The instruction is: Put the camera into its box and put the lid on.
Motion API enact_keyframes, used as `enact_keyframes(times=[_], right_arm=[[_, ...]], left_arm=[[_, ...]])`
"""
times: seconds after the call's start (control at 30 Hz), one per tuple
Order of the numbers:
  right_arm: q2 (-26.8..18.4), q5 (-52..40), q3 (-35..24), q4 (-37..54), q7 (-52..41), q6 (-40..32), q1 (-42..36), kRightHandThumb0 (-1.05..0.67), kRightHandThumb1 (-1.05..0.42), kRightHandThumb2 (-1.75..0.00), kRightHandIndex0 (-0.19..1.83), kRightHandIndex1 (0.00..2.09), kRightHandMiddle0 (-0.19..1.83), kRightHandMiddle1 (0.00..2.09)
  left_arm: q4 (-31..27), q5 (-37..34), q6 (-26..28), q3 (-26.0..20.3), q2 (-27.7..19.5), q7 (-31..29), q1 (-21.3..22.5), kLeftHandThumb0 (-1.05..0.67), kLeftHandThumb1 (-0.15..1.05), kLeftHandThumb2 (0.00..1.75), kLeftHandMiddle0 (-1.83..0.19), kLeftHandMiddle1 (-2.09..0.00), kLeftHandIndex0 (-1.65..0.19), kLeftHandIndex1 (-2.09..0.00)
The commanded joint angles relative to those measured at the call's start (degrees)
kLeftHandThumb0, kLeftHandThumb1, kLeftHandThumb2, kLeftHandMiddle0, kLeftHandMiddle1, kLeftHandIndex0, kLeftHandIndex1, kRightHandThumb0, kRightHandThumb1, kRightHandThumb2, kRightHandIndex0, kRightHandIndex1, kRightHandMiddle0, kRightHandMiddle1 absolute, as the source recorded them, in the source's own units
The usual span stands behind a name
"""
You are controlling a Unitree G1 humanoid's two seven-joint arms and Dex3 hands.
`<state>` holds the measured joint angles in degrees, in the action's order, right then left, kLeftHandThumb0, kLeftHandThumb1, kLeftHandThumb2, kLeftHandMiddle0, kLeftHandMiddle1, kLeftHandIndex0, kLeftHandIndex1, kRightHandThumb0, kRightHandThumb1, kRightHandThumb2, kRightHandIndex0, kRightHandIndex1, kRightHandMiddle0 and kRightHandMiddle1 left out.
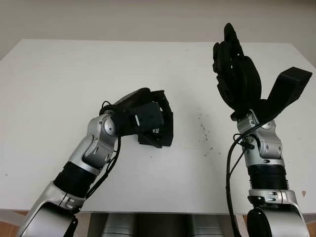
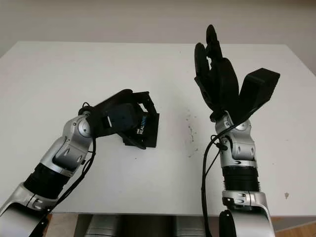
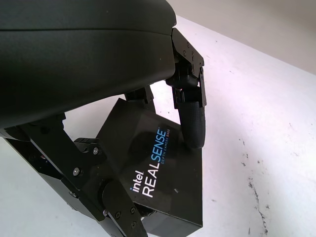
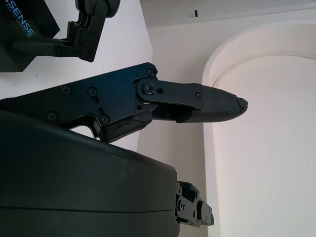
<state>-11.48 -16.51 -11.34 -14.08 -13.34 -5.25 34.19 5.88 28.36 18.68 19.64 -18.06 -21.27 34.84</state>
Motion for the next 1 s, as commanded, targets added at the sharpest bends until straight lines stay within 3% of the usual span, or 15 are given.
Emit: enact_keyframes(times=[0.0, 0.37, 0.47, 0.5, 0.57, 0.63, 0.73, 0.83, 0.97], right_arm=[[0.29, -0.37, -0.24, 0.62, 0.03, 0.05, 0.04, -0.75, -1.05, -0.52, -0.19, 0.0, -0.19, 0.0], [-0.2, -0.16, -0.2, 0.64, -0.44, 0.24, -0.16, -0.75, -1.05, -0.49, -0.19, 0.0, -0.19, 0.0], [-0.04, -0.53, -0.42, 0.63, -0.48, -0.23, 0.0, -0.76, -1.05, -0.5, -0.19, 0.0, -0.19, 0.0], [0.01, -0.66, -0.46, 0.65, -0.45, -0.47, 0.06, -0.75, -1.05, -0.49, -0.19, 0.0, -0.19, 0.0], [0.1, -0.84, -0.5, 0.71, -0.32, -0.75, 0.16, -0.75, -1.05, -0.49, -0.19, 0.0, -0.19, 0.0], [0.15, -0.86, -0.46, 0.68, -0.36, -0.53, 0.2, -0.75, -1.05, -0.49, -0.19, 0.0, -0.19, 0.0], [-0.03, -0.73, -0.26, 0.7, -0.48, -0.47, 0.22, -0.75, -1.05, -0.49, -0.19, 0.0, -0.19, 0.0], [-0.1, -0.88, -0.3, 0.61, -0.64, -0.53, 0.3, -0.74, -1.05, -0.49, -0.19, 0.0, -0.19, 0.0], [-0.28, -0.73, -0.24, 0.31, -0.77, -0.42, 0.54, -0.75, -1.05, -0.5, -0.19, 0.0, -0.19, 0.0]], left_arm=[[-0.77, 0.08, 0.37, -0.53, -0.03, 0.59, -1.48, -0.12, 0.92, 0.05, -0.33, -1.41, -0.32, -1.34], [-2.5, -2.18, 1.14, -1.51, 0.28, 1.63, -5.87, -0.09, 0.96, 0.06, -0.31, -1.36, -0.28, -1.34], [-2.24, -2.48, 1.51, -1.78, 0.38, 2.3, -6.96, -0.15, 0.97, 0.06, -0.27, -1.3, -0.22, -1.29], [-2.0, -2.15, 1.24, -1.44, -0.03, 2.16, -7.05, -0.24, 0.97, 0.06, -0.23, -1.22, -0.14, -1.19], [-1.37, -1.57, 0.91, -0.64, -1.06, 0.95, -6.73, -0.51, 1.01, 0.06, -0.15, -0.71, -0.08, -0.62], [-0.92, -1.26, 0.71, -0.17, -1.79, -0.58, -6.17, -0.7, 1.04, 0.08, -0.12, -0.23, -0.04, -0.19], [-0.91, -1.26, -0.33, 0.46, -3.25, -3.74, -5.22, -0.84, 1.05, 0.33, 0.01, -0.05, 0.1, -0.04], [-1.96, -1.94, 0.05, 0.52, -4.62, -8.2, -4.43, -0.88, 1.05, 0.56, 0.16, -0.01, 0.18, -0.01], [-3.26, -1.86, 0.64, 0.33, -5.82, -11.48, -3.8, -0.91, 1.05, 0.64, 0.19, 0.0, 0.19, 0.0]])
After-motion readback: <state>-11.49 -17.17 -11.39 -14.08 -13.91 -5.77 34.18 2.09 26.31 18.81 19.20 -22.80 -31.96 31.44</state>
